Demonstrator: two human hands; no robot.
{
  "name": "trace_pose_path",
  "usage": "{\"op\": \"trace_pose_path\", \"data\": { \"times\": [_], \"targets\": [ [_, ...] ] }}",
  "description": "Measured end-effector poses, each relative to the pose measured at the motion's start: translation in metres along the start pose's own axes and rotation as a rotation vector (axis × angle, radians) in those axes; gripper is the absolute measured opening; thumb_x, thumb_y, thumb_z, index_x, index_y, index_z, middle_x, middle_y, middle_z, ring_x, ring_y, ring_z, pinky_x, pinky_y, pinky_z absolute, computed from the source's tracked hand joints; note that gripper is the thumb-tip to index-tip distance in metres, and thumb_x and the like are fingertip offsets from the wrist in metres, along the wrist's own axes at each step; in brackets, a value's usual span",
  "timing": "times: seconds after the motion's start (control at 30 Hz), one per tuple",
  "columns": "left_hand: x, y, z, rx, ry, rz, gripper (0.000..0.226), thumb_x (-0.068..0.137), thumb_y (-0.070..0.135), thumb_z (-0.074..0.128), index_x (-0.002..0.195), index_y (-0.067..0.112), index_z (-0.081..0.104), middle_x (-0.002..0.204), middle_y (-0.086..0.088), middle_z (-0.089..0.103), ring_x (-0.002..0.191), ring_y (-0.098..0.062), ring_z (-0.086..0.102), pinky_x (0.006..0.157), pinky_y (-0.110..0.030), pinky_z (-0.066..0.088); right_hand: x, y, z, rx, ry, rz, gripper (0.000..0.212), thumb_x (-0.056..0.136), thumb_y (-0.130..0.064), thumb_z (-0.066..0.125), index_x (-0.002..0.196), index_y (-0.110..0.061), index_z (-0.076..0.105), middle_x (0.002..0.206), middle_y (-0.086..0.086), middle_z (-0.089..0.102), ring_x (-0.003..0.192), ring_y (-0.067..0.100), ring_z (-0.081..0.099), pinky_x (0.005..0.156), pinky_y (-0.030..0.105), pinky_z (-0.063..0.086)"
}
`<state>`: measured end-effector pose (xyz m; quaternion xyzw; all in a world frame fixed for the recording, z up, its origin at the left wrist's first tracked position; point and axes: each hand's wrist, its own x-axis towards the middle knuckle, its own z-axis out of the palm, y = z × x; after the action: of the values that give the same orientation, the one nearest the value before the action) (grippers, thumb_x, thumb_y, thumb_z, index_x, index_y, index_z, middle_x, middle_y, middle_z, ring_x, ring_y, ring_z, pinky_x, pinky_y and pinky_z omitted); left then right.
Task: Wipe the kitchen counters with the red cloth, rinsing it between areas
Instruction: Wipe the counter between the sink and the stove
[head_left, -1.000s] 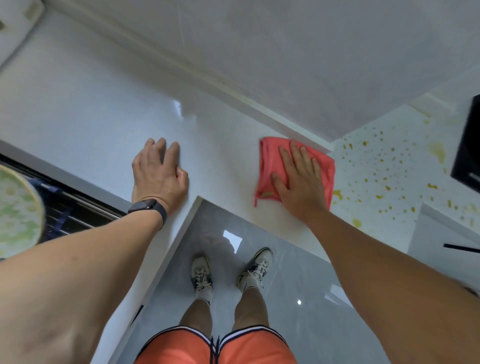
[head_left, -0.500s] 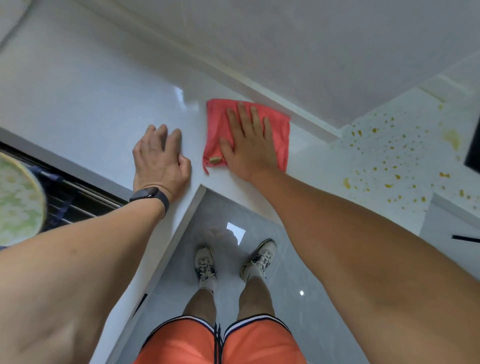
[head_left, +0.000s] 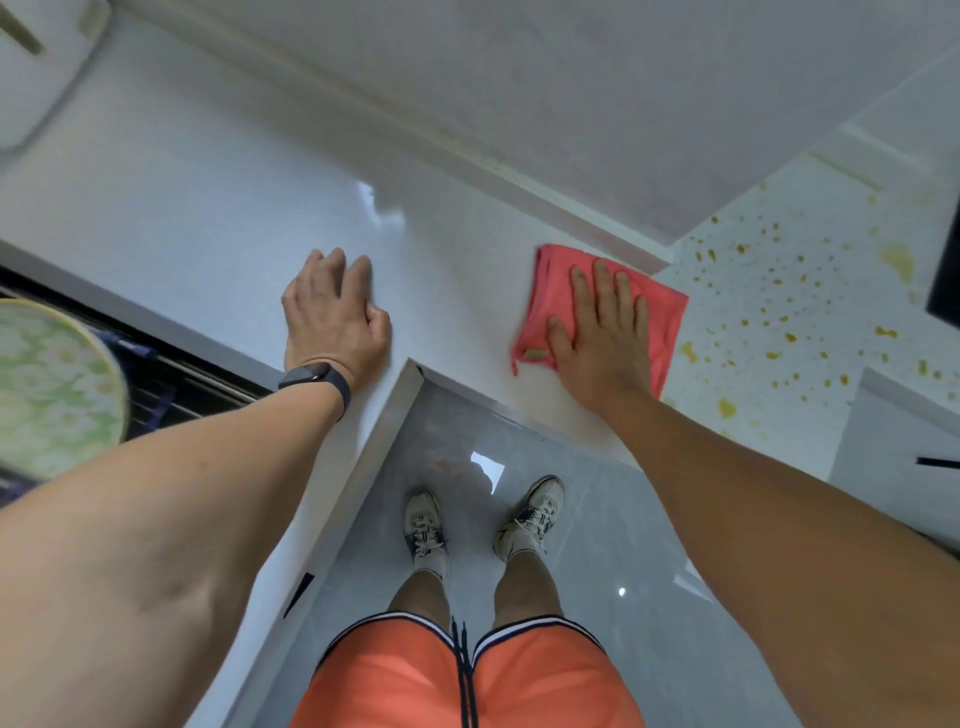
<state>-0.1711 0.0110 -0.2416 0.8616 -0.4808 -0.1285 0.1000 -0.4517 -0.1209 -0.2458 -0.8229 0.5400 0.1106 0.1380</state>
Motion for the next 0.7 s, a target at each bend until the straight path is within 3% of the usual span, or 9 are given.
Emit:
{"op": "trace_pose_path", "data": {
  "times": [0.1, 0.23, 0.37, 0.47, 0.6, 0.7],
  "targets": [
    [0.001, -0.001, 0.004, -0.015, 0.027, 0.002, 0.049, 0.086, 0.026, 0.047, 0.133, 0.015, 0.047, 0.138, -0.015, 0.043, 0.140, -0.042, 0.036, 0.113, -0.055, 0.029, -0.005, -0.045, 0.009, 0.053, 0.016, 0.098, 0.070, 0.106, -0.054, 0.015, 0.165, -0.022, -0.007, 0.173, 0.006, -0.015, 0.158, 0.028, -0.016, 0.127, 0.052, -0.009],
    [-0.002, -0.005, 0.008, -0.020, 0.069, 0.019, 0.047, 0.084, 0.025, 0.046, 0.130, 0.014, 0.050, 0.136, -0.015, 0.045, 0.136, -0.042, 0.039, 0.112, -0.053, 0.030, -0.022, -0.083, 0.019, 0.048, -0.006, -0.110, 0.069, 0.107, -0.055, 0.013, 0.165, -0.023, -0.006, 0.172, 0.005, -0.016, 0.158, 0.027, -0.019, 0.126, 0.050, -0.013],
    [-0.001, 0.001, 0.001, 0.144, 0.042, 0.077, 0.039, 0.084, 0.025, 0.042, 0.119, 0.010, 0.043, 0.121, -0.017, 0.045, 0.118, -0.038, 0.042, 0.103, -0.056, 0.036, -0.040, -0.051, 0.014, 0.034, -0.103, -0.273, 0.069, 0.106, -0.061, 0.018, 0.165, -0.031, -0.005, 0.172, -0.003, -0.018, 0.157, 0.020, -0.020, 0.127, 0.045, -0.013],
    [0.002, 0.012, -0.001, 0.275, 0.046, 0.125, 0.047, 0.086, 0.014, 0.049, 0.133, 0.013, 0.039, 0.139, -0.020, 0.041, 0.135, -0.037, 0.034, 0.115, -0.056, 0.023, -0.057, -0.026, 0.010, 0.042, -0.092, -0.211, 0.070, 0.106, -0.060, 0.026, 0.166, -0.032, 0.003, 0.174, -0.003, -0.009, 0.159, 0.021, -0.011, 0.128, 0.044, -0.008],
    [-0.016, 0.090, 0.004, -0.001, 0.160, -0.065, 0.050, 0.089, 0.014, 0.052, 0.139, 0.016, 0.048, 0.136, -0.016, 0.049, 0.126, -0.036, 0.044, 0.104, -0.048, 0.031, -0.060, -0.038, 0.004, 0.089, 0.055, -0.150, 0.060, 0.105, -0.043, 0.033, 0.160, -0.020, 0.033, 0.167, 0.009, 0.029, 0.156, 0.029, 0.020, 0.129, 0.046, 0.005],
    [-0.032, 0.140, 0.022, -0.147, 0.138, -0.135, 0.047, 0.093, 0.013, 0.052, 0.139, 0.013, 0.054, 0.135, -0.018, 0.052, 0.123, -0.038, 0.048, 0.101, -0.046, 0.033, -0.059, -0.027, 0.017, 0.107, 0.059, -0.233, 0.062, 0.108, -0.047, 0.022, 0.165, -0.022, 0.019, 0.172, 0.003, 0.016, 0.160, 0.025, 0.004, 0.129, 0.045, 0.000]
  ]
}}
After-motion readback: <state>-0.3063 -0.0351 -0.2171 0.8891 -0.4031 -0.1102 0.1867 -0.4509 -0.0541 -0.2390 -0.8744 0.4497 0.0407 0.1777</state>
